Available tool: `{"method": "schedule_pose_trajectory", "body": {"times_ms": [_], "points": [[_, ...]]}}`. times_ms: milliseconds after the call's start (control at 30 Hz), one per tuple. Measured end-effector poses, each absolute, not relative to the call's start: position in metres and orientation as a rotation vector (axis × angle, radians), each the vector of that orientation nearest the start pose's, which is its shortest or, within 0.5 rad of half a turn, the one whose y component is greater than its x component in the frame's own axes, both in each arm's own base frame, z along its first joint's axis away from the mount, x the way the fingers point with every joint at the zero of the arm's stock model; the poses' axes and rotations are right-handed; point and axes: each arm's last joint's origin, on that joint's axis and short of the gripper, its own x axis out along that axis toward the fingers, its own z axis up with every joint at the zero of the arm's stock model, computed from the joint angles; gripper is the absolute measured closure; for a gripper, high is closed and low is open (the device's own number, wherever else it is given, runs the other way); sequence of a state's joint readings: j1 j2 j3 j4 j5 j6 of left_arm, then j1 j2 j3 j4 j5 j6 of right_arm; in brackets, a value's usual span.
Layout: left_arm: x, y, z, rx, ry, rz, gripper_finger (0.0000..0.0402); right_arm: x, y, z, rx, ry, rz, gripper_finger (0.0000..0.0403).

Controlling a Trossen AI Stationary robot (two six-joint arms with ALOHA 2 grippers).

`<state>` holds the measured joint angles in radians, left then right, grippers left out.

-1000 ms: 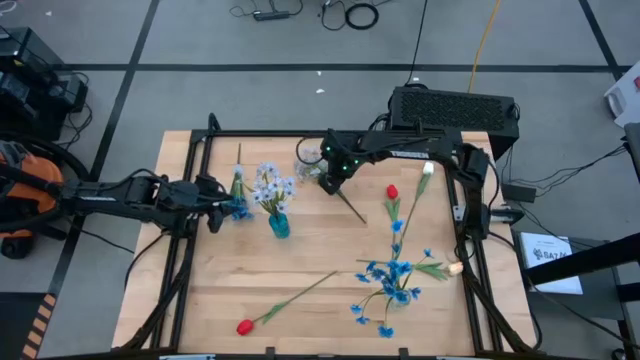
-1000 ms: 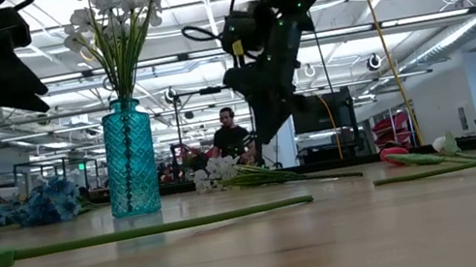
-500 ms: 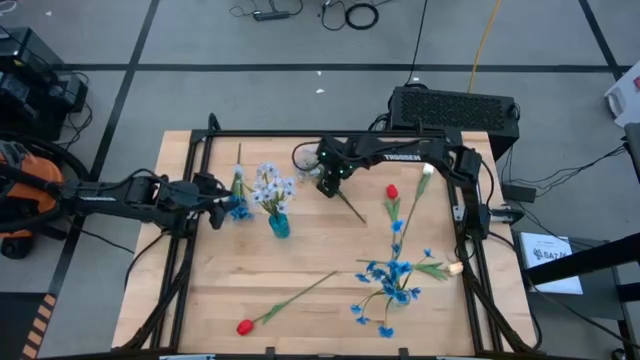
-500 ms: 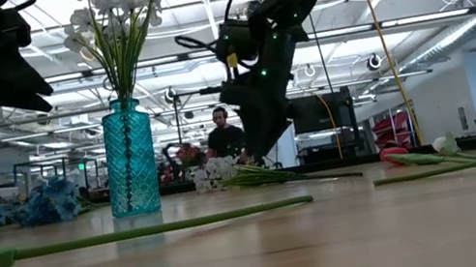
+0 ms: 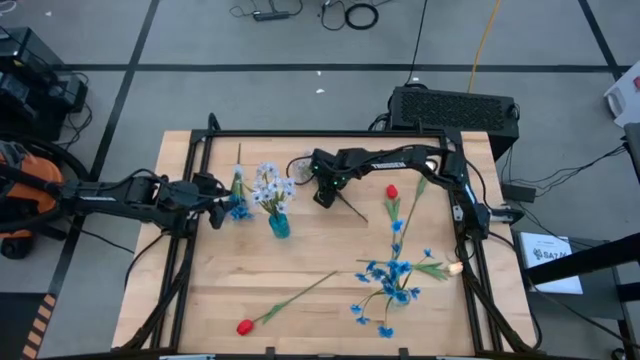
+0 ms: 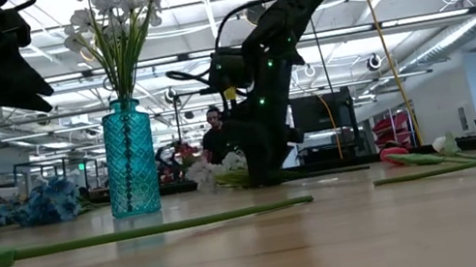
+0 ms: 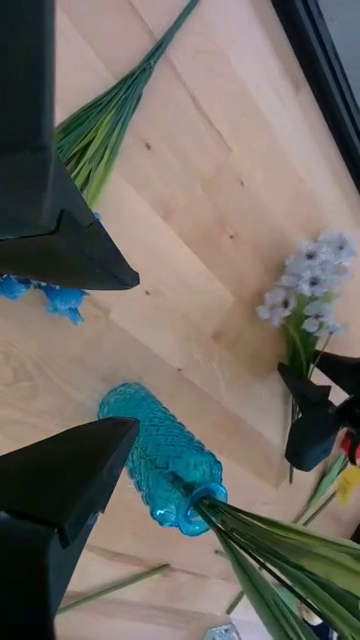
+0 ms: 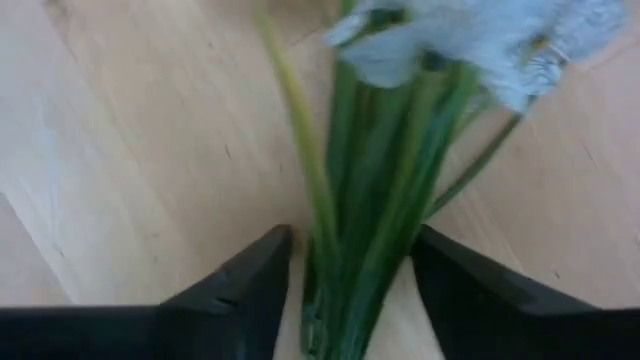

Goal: Sort flowers into vase by color
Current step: Put the white flower into the blue vase

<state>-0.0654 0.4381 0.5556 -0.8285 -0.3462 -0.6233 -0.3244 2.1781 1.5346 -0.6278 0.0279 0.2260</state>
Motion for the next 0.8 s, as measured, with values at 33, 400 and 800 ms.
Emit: {"method": "schedule_pose_trajectory", "body": {"times_ms": [33,400,800], "points": [[0.090,0.004,0.242,-0.448,0.587,0.474,0.0179,0.408,-0.138,0.129,0.383,1.231,-0.446,0.0241],[0.090,0.004,0.242,-0.424,0.593,0.466,0.0179,0.397,-0.132,0.184,0.506,1.100,-0.527,0.0394],[0.090,0.001,0.241,-0.435,0.642,0.350,0.0178,0.344,-0.090,0.325,0.437,0.731,-0.609,0.0400]]}}
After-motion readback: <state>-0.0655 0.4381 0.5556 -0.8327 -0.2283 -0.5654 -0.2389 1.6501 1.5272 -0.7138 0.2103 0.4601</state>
